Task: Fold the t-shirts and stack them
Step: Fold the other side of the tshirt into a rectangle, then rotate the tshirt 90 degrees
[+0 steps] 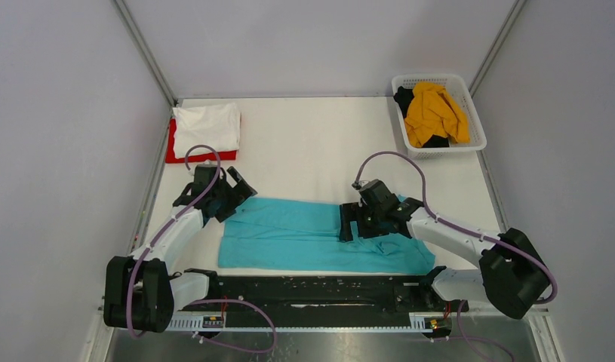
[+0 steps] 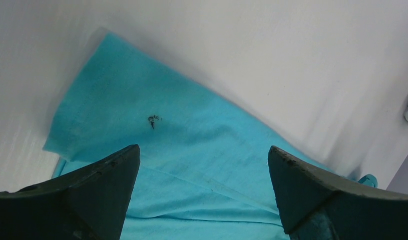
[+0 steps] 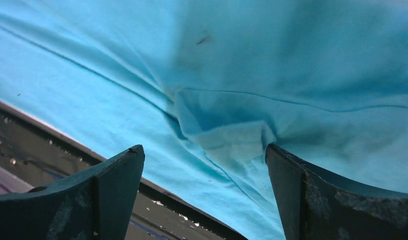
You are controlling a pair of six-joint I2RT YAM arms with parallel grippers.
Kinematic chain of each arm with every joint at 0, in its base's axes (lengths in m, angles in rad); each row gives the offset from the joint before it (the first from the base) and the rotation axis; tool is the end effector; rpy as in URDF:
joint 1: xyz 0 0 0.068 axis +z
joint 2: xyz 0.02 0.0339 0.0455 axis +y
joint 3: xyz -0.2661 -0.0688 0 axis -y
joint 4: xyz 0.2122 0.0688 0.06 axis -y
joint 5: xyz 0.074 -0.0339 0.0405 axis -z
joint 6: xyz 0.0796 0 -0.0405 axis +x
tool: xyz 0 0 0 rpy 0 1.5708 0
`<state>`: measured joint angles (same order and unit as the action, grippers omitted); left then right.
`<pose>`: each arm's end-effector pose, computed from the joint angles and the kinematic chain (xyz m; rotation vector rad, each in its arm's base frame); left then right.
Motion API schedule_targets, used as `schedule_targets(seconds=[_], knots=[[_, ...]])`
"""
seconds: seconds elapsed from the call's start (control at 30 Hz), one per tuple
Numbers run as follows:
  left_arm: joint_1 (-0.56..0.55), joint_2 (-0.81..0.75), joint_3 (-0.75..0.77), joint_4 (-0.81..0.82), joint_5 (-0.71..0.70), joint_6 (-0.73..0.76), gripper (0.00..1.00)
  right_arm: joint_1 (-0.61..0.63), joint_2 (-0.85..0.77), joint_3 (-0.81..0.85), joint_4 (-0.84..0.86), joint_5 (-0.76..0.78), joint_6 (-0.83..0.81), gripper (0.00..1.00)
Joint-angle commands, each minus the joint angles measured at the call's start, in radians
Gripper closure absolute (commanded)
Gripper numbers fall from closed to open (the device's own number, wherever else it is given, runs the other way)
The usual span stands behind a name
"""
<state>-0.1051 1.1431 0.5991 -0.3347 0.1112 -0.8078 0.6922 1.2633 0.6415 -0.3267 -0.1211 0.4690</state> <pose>0.2178 -0.0319 0.1793 -0.8189 2.3808 -0.5258 0.1756 0.1581 0.1679 -0.3429 2.6007 0.5956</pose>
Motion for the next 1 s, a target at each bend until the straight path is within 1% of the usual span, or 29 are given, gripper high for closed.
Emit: schedule_targets(seconds=[0.0, 0.07, 0.2, 0.27, 0.33, 0.4, 0.5, 0.57, 0.63, 0.7, 0.77, 0.87, 0.9, 0.97], knots=[[0.002, -0.004, 0.000, 0.039, -0.030, 0.017, 0.01, 0.027, -0.027, -0.015, 0.042, -0.138, -0.062, 0.00], [0.003, 0.000, 0.001, 0.035, -0.040, 0.018, 0.01, 0.043, -0.049, -0.023, 0.034, -0.171, -0.077, 0.01], [0.002, 0.008, 0.006, 0.028, -0.050, 0.021, 0.01, 0.088, -0.102, -0.020, -0.045, -0.206, -0.128, 0.00], [0.002, 0.016, 0.010, 0.027, -0.055, 0.023, 0.01, 0.115, -0.121, -0.027, -0.054, -0.244, -0.122, 0.00], [0.002, 0.025, 0.018, 0.016, -0.061, 0.026, 0.01, 0.160, -0.118, -0.039, -0.052, -0.296, -0.112, 0.01], [0.003, 0.028, 0.022, 0.010, -0.069, 0.025, 0.01, 0.217, -0.116, -0.040, -0.072, -0.296, -0.107, 0.01], [0.002, 0.026, 0.026, 0.012, -0.056, 0.025, 0.01, 0.224, -0.172, -0.026, -0.108, -0.247, -0.088, 0.00], [0.002, 0.022, 0.030, 0.020, -0.026, 0.028, 0.01, 0.224, -0.233, -0.019, -0.126, -0.149, -0.042, 0.00], [-0.003, 0.021, 0.036, 0.024, 0.009, 0.029, 0.01, 0.220, -0.287, -0.013, -0.155, -0.023, 0.043, 0.01], [-0.025, 0.021, 0.047, 0.023, 0.023, 0.037, 0.01, 0.201, -0.335, -0.033, -0.170, 0.072, 0.127, 0.00], [-0.067, 0.027, 0.058, 0.026, 0.016, 0.038, 0.01, 0.141, -0.366, -0.072, -0.167, 0.114, 0.204, 0.01], [-0.117, 0.064, 0.076, 0.026, 0.006, 0.036, 0.01, -0.020, -0.363, -0.148, -0.125, 0.072, 0.273, 0.00], [-0.129, 0.081, 0.080, 0.026, 0.002, 0.034, 0.01, -0.056, -0.353, -0.164, -0.101, 0.056, 0.284, 0.00], [-0.156, 0.107, 0.081, 0.026, -0.009, 0.035, 0.01, -0.081, -0.315, -0.181, -0.073, 0.060, 0.293, 0.01]])
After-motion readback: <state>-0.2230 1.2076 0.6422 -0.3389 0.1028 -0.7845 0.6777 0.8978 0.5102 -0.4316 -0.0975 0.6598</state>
